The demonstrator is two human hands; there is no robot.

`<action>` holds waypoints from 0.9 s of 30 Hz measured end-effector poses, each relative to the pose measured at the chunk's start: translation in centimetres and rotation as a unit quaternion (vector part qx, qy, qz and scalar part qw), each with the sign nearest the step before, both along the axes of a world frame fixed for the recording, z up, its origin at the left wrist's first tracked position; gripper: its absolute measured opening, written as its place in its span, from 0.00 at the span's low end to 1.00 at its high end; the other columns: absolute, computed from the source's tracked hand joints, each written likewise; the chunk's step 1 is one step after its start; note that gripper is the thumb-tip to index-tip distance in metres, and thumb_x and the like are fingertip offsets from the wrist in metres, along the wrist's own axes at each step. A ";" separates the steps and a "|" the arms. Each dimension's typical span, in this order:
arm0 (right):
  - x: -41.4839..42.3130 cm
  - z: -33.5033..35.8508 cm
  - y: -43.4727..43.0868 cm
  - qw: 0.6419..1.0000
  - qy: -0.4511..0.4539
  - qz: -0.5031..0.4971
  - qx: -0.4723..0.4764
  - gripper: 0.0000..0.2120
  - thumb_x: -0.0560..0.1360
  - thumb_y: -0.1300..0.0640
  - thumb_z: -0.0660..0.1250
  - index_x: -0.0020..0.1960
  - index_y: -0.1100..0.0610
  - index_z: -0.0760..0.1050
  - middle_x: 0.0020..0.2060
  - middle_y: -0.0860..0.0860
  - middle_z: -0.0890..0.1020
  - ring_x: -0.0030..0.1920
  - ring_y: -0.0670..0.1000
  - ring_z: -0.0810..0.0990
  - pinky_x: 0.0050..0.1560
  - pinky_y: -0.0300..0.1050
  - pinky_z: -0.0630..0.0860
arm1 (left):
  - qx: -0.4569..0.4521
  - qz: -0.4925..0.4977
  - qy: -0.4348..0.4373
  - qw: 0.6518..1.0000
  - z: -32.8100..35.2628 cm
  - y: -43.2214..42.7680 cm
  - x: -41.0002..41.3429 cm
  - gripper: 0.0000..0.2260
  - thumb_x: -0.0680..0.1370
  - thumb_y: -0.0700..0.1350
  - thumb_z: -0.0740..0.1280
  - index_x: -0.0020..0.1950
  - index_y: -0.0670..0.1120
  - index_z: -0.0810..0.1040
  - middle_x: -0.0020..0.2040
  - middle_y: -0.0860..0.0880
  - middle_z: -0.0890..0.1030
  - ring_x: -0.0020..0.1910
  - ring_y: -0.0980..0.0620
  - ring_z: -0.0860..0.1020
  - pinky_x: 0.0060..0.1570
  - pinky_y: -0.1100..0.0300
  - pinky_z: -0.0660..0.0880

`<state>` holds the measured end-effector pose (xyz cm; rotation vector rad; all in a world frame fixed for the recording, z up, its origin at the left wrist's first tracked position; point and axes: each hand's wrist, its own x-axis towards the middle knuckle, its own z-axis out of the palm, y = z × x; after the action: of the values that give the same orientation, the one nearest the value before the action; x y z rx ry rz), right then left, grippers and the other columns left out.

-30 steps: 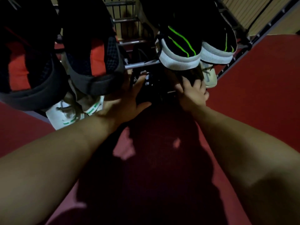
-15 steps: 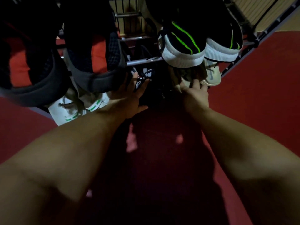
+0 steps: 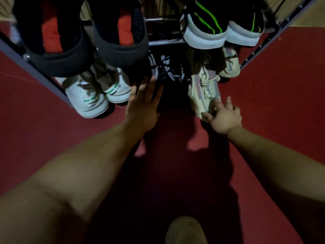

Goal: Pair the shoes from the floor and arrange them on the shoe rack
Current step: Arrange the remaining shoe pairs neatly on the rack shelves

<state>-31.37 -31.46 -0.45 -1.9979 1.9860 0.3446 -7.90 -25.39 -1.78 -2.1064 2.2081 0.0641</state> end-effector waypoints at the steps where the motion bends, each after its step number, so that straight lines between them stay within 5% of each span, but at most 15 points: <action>1: 0.6 0.1 -0.6 1.000 -0.015 -0.024 0.012 0.38 0.75 0.38 0.60 0.77 0.48 0.47 0.77 0.57 0.46 0.73 0.66 0.52 0.71 0.59 0.56 | 0.001 0.001 0.014 1.000 0.1 0.0 0.3 0.37 0.78 0.54 0.60 0.77 0.44 0.41 0.77 0.42 0.40 0.76 0.42 0.43 0.72 0.44 0.41; 7: 4.5 -0.4 -2.2 0.997 -0.020 -0.054 0.050 0.52 0.69 0.36 0.67 0.76 0.49 0.34 0.75 0.63 0.45 0.74 0.65 0.51 0.73 0.57 0.54 | 0.046 -0.013 0.011 0.999 0.9 -0.7 0.9 0.32 0.81 0.48 0.55 0.77 0.42 0.38 0.77 0.45 0.39 0.76 0.46 0.40 0.74 0.51 0.42; 12: 3.6 -1.5 -2.0 0.999 0.046 -0.001 0.001 0.47 0.73 0.41 0.66 0.77 0.50 0.36 0.72 0.66 0.53 0.69 0.65 0.58 0.69 0.55 0.58 | 0.070 0.017 0.050 0.996 0.4 -0.5 0.4 0.35 0.80 0.46 0.58 0.77 0.45 0.37 0.77 0.47 0.36 0.76 0.47 0.37 0.73 0.52 0.38; 19: -0.6 0.7 -2.0 0.990 0.085 0.115 0.005 0.46 0.74 0.43 0.66 0.77 0.56 0.38 0.71 0.67 0.55 0.69 0.67 0.59 0.69 0.56 0.58 | 0.064 -0.019 0.052 0.996 -1.0 1.5 -2.8 0.39 0.78 0.56 0.59 0.76 0.45 0.35 0.76 0.44 0.34 0.75 0.45 0.34 0.69 0.50 0.30; 22: -4.5 1.2 0.3 0.984 0.102 0.131 0.063 0.45 0.75 0.45 0.66 0.77 0.54 0.37 0.71 0.66 0.55 0.68 0.66 0.60 0.68 0.55 0.58 | 0.146 -0.048 0.050 0.987 -2.5 2.8 -4.4 0.38 0.79 0.61 0.55 0.76 0.46 0.34 0.76 0.44 0.34 0.75 0.45 0.34 0.70 0.47 0.32; 27: -10.7 1.4 4.7 0.964 0.162 0.140 0.157 0.38 0.76 0.39 0.59 0.76 0.43 0.39 0.74 0.58 0.51 0.71 0.61 0.56 0.71 0.53 0.54 | 0.272 0.042 0.088 0.957 -4.4 4.0 -4.9 0.39 0.75 0.69 0.50 0.75 0.53 0.31 0.74 0.46 0.28 0.73 0.41 0.31 0.69 0.39 0.34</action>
<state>-42.03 -26.76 0.94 -2.1099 1.6738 1.0427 -12.76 -21.38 -6.21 -1.9251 1.8828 0.7948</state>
